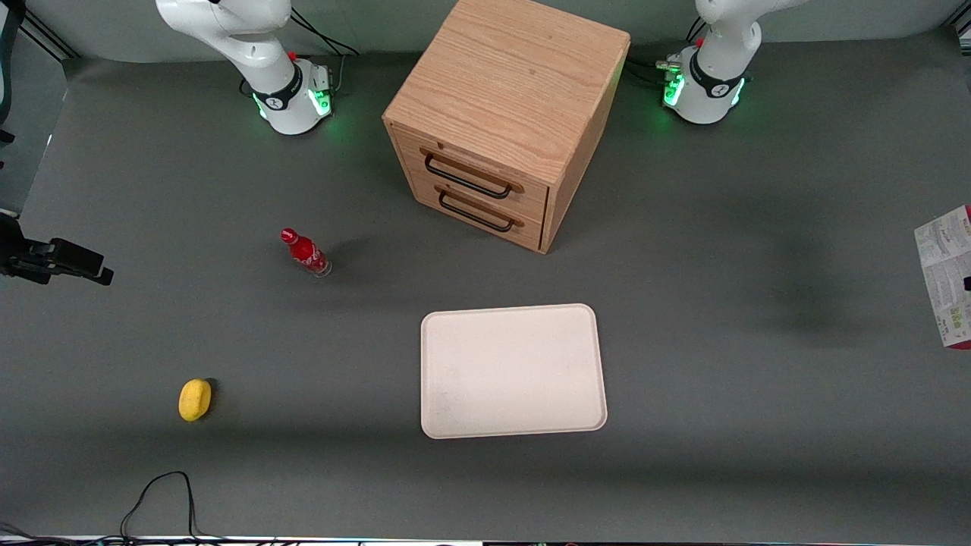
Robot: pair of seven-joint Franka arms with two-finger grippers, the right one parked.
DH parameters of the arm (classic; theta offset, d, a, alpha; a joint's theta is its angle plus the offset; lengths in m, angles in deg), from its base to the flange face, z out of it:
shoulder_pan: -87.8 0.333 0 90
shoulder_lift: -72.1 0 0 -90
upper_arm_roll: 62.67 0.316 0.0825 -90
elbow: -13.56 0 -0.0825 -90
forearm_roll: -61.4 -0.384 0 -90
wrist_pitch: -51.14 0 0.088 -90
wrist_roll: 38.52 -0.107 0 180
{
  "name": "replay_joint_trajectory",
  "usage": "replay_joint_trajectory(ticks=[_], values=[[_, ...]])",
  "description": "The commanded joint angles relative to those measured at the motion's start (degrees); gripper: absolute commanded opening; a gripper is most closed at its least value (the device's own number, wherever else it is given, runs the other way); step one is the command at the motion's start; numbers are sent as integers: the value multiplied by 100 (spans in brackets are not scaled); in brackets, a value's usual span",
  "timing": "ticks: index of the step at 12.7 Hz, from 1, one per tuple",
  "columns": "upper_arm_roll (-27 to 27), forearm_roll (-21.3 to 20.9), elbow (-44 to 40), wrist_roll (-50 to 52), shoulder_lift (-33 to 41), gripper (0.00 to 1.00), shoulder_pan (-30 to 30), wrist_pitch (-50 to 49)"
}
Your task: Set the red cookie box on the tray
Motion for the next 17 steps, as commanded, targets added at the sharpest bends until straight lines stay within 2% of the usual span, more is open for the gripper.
replay_joint_trajectory(ticks=[1,4,6,10,17], values=[[-407,-155,-681,1112,-140,0,-574,-356],[-716,-173,-1375,2038,-631,0,-1191,-426],[-831,-165,-1780,2172,-1035,0,-1595,-444],[-972,-156,-2370,3129,-1887,0,-2343,-15],[-902,-174,-2344,4578,-3031,0,-3187,1330]])
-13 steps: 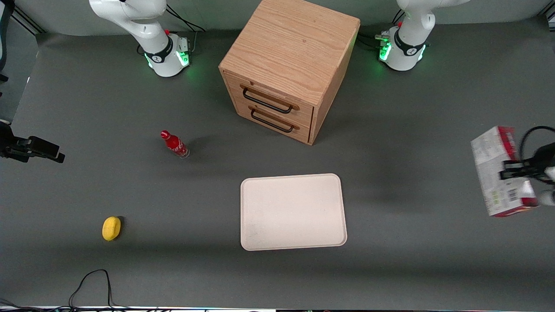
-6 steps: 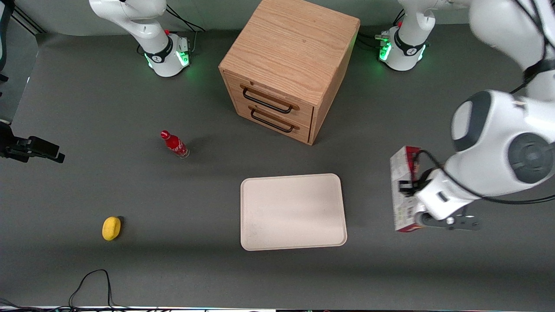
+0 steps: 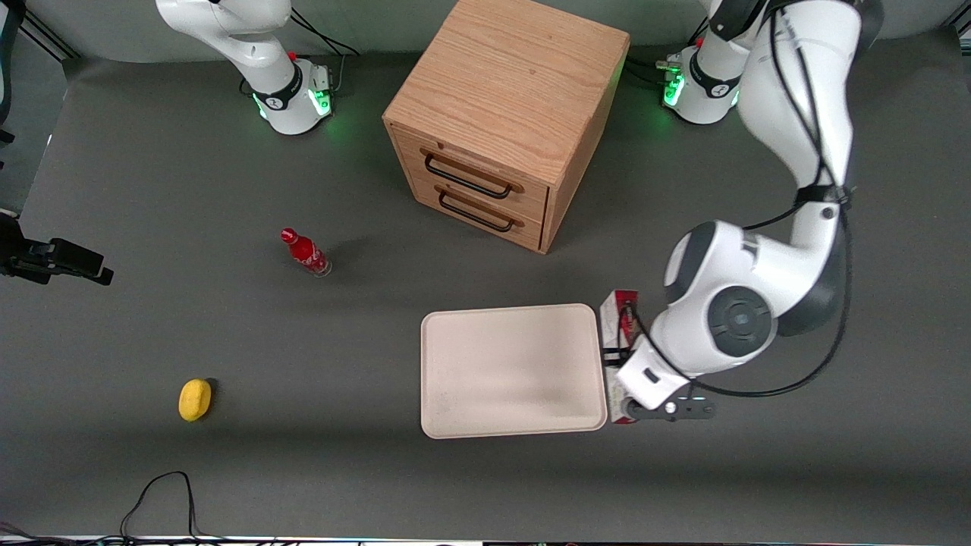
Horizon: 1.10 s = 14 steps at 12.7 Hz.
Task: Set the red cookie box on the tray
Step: 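Carry the box toward the white tray and lower it onto it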
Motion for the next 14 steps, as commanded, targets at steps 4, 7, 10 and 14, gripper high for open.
replay_joint_trajectory(ticks=[4,7,10,14], values=[[107,-347,-262,714,-732,0,-430,439],[107,-443,-148,846,-794,41,-500,448],[107,-690,-33,829,-759,100,-553,632],[283,-507,422,523,99,100,-344,536]])
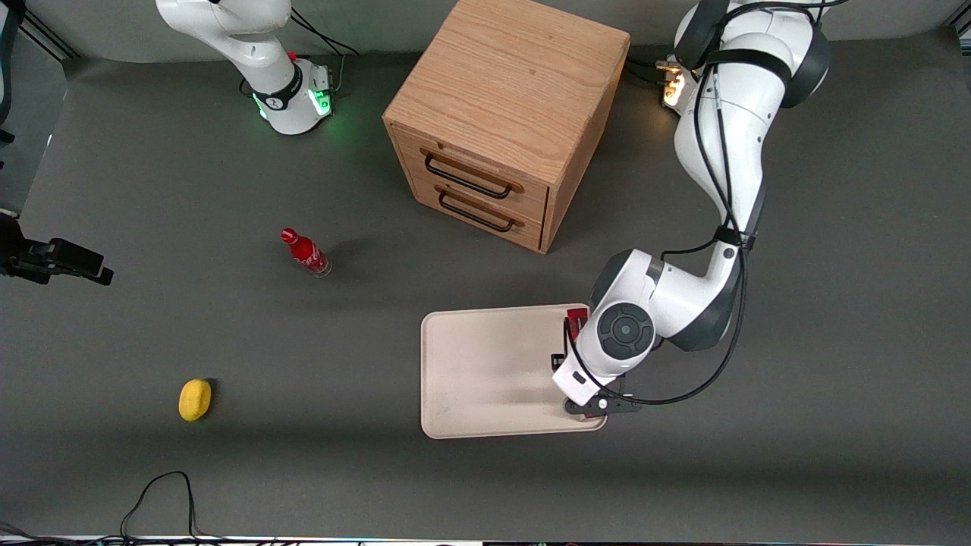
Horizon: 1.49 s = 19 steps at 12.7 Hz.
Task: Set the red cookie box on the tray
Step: 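Open the left gripper to release the box on the tray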
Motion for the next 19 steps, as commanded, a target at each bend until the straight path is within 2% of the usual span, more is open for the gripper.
replay_joint_trajectory(ticks=[1,3,6,12,16,19], values=[[146,366,626,-388,1064,100,275,-139],[469,711,1074,-548,1749,100,505,-401],[533,677,1960,-1169,2856,100,1189,-560],[498,624,3473,-2796,5010,100,2868,-1650],[243,624,3976,-3036,5768,100,3168,-2090],[-353,485,3967,-2992,5979,100,3169,-2327]])
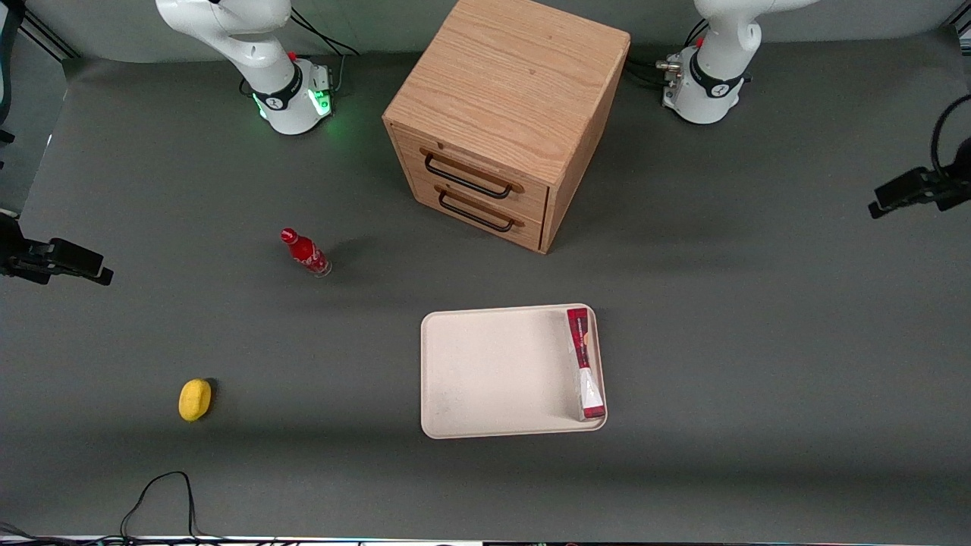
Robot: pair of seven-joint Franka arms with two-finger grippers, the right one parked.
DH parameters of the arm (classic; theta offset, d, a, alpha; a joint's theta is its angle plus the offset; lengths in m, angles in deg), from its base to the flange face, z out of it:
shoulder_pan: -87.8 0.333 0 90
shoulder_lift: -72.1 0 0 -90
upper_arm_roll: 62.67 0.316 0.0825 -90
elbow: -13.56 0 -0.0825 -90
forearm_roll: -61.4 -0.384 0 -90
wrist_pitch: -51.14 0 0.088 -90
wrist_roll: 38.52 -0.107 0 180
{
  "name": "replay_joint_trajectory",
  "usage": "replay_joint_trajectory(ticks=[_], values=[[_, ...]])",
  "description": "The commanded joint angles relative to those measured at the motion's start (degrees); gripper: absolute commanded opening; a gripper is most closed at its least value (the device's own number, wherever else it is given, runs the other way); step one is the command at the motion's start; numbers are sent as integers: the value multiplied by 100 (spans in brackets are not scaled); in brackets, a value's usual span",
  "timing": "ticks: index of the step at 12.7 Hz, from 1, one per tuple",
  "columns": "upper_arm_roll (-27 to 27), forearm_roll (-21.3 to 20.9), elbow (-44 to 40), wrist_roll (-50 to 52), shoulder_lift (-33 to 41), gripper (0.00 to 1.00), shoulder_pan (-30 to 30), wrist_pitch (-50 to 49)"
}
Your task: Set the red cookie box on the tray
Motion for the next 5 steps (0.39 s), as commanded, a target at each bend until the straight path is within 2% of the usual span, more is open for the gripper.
replay_joint_trajectory(ticks=[1,5], values=[[-486,-100,199,-63,291,100,69,-58],[-505,-100,182,-98,379,100,130,-110]])
